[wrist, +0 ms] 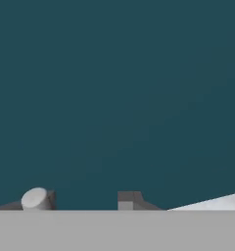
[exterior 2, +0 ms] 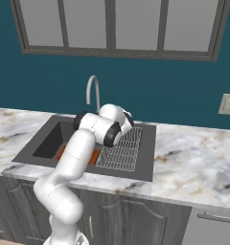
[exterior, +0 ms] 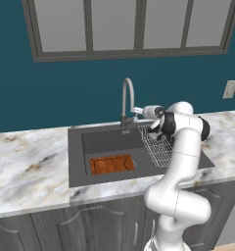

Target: Turn on the sink faucet with hot water and rinse the cutting board for ten seconds, then turn off the faucet. Push the cutting board to reach the water if necessary.

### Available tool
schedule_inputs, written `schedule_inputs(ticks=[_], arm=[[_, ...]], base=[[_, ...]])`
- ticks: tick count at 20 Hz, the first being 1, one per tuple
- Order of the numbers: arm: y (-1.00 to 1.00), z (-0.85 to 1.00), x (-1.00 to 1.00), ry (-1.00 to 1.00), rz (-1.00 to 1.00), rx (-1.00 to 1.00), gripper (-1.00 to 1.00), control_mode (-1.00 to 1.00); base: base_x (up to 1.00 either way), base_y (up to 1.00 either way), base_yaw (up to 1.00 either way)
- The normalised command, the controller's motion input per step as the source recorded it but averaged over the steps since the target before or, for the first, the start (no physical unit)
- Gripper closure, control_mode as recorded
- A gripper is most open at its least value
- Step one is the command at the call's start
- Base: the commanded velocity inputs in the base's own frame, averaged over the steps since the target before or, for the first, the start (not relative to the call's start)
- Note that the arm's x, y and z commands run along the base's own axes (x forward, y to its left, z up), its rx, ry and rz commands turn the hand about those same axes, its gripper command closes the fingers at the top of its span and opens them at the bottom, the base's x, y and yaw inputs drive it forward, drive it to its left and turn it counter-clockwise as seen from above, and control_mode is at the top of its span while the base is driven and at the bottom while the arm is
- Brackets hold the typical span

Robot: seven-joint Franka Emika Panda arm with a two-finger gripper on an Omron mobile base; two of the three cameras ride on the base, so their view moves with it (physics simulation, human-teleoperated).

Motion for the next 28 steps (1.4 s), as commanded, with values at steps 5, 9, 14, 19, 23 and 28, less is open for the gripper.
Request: schedule_inputs(ticks=[5, 9, 14, 19, 23, 28], arm=[[-0.34, -0.12, -0.44, 0.0, 0.0, 0.0, 1.0, -1.0], [-0.21, -0.04, -0.26, 0.0, 0.0, 0.0, 1.0, -1.0], [-0.16, -0.03, -0.28, 0.0, 0.0, 0.0, 1.0, -1.0], [-0.13, -0.07, -0.3, 0.0, 0.0, 0.0, 1.0, -1.0], [-0.08, -0.11, -0.34, 0.0, 0.0, 0.0, 1.0, -1.0], [-0.1, -0.09, -0.16, 0.0, 0.0, 0.0, 1.0, -1.0]], base=[[0.0, 0.0, 0.0], [0.0, 0.0, 0.0], [0.0, 0.0, 0.0], [0.0, 0.0, 0.0], [0.0, 0.0, 0.0], [0.0, 0.0, 0.0]])
